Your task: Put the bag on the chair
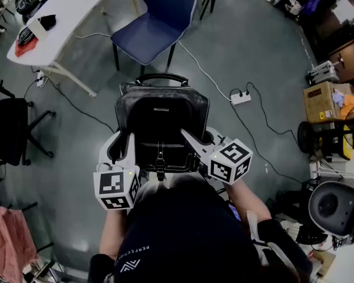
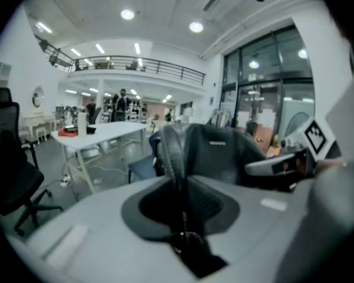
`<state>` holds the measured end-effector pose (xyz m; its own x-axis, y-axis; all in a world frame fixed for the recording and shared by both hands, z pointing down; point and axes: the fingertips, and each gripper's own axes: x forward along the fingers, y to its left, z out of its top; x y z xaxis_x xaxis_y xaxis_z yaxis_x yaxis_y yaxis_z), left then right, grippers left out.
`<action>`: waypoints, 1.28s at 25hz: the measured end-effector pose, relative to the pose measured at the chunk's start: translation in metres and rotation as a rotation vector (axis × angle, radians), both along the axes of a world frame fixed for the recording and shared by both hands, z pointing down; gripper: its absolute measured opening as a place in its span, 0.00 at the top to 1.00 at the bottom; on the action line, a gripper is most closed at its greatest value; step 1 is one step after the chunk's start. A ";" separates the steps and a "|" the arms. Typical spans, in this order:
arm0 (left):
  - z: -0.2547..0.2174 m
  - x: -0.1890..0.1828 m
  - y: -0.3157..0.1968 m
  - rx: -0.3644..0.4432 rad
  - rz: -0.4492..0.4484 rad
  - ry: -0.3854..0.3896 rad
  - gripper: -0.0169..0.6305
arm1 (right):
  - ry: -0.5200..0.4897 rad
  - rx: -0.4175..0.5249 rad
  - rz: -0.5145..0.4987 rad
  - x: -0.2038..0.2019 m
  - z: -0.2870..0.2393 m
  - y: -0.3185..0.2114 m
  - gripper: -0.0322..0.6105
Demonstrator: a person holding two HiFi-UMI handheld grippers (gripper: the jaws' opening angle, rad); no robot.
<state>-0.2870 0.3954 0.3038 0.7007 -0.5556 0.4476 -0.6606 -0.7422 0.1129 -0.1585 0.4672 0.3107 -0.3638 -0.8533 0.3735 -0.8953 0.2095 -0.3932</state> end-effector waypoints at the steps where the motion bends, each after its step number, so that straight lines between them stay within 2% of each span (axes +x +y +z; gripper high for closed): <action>1: 0.001 0.003 -0.001 -0.005 -0.002 0.000 0.86 | 0.000 -0.003 0.000 0.003 0.002 -0.001 0.92; 10: 0.010 0.036 -0.019 -0.041 -0.020 -0.007 0.86 | -0.033 -0.030 -0.022 0.039 0.014 -0.023 0.92; 21: 0.024 0.075 -0.047 -0.080 -0.087 -0.041 0.86 | -0.090 -0.060 -0.087 0.080 0.030 -0.057 0.92; 32: 0.034 0.081 -0.075 -0.084 -0.127 -0.079 0.86 | -0.142 -0.083 -0.122 0.087 0.045 -0.086 0.92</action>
<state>-0.2064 0.3206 0.3377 0.5879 -0.5955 0.5475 -0.7578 -0.6423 0.1151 -0.0717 0.3812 0.3554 -0.5161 -0.7683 0.3786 -0.7998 0.2742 -0.5339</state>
